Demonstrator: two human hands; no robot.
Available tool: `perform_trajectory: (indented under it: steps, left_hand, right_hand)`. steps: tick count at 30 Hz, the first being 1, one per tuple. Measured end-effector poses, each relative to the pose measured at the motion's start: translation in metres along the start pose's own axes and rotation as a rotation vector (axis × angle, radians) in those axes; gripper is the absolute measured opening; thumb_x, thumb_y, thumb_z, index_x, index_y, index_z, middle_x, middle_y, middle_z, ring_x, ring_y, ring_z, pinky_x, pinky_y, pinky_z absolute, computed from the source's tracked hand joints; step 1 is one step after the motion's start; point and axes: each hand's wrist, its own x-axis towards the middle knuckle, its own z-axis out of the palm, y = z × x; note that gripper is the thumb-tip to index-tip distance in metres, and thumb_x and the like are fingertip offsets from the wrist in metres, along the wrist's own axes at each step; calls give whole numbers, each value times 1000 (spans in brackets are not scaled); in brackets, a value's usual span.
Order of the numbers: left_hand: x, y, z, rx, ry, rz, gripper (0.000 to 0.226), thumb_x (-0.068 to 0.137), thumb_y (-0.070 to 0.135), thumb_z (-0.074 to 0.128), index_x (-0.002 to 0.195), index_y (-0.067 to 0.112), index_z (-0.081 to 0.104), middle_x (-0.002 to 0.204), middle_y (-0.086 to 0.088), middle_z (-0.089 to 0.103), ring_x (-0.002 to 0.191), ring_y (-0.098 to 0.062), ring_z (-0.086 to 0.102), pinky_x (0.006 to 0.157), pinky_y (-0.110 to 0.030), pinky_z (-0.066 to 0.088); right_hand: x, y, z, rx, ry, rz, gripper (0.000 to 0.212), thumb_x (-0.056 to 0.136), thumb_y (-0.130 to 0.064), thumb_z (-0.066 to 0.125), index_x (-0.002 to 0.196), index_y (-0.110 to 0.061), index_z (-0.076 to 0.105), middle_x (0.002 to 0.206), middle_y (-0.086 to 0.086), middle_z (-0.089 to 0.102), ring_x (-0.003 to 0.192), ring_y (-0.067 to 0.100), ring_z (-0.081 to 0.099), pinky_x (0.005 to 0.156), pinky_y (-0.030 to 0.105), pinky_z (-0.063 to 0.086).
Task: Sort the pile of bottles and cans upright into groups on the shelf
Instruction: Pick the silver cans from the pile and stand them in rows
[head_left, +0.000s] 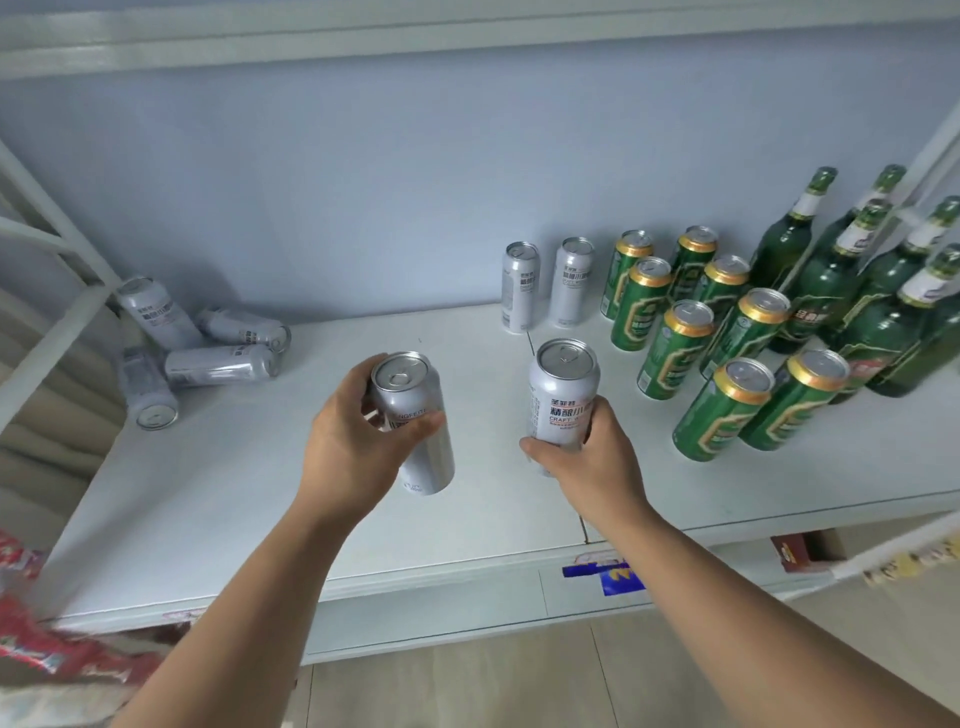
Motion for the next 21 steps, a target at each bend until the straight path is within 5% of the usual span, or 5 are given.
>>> perform_trajectory:
  steps: [13, 21]
  left_hand:
    - [90, 4, 58, -4, -166, 23, 53, 75, 24, 88, 117, 43, 61, 111, 23, 69, 104, -1, 66, 85, -21, 52]
    - [143, -5, 108, 6, -246, -4, 57, 72, 30, 89, 120, 37, 58, 109, 24, 67, 103, 8, 61, 79, -13, 49]
  right_hand:
    - [90, 9, -2, 44, 77, 87, 50, 62, -42, 85, 98, -31, 52, 87, -10, 72, 76, 15, 71, 72, 45, 60]
    - [142, 20, -6, 47, 150, 99, 51, 70, -27, 88, 107, -25, 54, 92, -16, 69, 80, -6, 64, 64, 17, 47]
